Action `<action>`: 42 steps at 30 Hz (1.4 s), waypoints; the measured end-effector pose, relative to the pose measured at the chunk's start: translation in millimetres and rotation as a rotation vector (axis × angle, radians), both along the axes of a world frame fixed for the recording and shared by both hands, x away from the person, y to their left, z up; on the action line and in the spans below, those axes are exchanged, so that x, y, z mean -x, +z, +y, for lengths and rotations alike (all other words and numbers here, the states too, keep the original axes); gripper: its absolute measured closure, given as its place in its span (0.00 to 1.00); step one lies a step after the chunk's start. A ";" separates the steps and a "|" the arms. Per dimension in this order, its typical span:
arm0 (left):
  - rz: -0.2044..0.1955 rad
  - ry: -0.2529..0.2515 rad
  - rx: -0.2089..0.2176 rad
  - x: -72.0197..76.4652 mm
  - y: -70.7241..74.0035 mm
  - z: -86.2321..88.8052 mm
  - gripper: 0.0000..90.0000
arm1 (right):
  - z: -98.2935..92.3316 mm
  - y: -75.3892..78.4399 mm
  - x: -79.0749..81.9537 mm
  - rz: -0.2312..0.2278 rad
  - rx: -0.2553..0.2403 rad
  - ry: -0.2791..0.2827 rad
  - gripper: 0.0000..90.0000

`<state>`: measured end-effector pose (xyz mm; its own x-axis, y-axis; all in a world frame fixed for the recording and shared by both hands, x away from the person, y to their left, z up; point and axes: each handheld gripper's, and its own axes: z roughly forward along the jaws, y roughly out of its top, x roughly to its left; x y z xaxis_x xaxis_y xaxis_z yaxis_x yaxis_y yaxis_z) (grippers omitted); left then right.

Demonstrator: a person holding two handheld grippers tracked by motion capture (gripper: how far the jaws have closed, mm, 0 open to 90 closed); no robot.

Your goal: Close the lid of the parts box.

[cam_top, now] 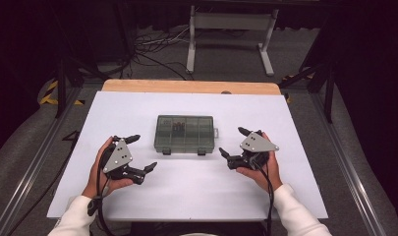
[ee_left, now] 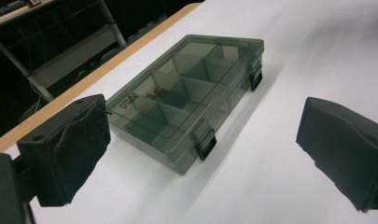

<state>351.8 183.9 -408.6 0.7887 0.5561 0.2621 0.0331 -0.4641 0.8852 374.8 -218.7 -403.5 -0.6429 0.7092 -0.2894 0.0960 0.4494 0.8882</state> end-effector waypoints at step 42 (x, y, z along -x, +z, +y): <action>0.090 0.054 -0.040 27.3 -43.2 47.9 0.03 | -68.9 -33.7 49.0 0.024 0.048 -0.059 0.09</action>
<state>324.5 231.8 -451.8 0.7791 0.5891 0.2146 0.1375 -0.4945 0.8582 325.8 -287.6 -437.2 -0.6079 0.7316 -0.3086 0.1445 0.4840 0.8630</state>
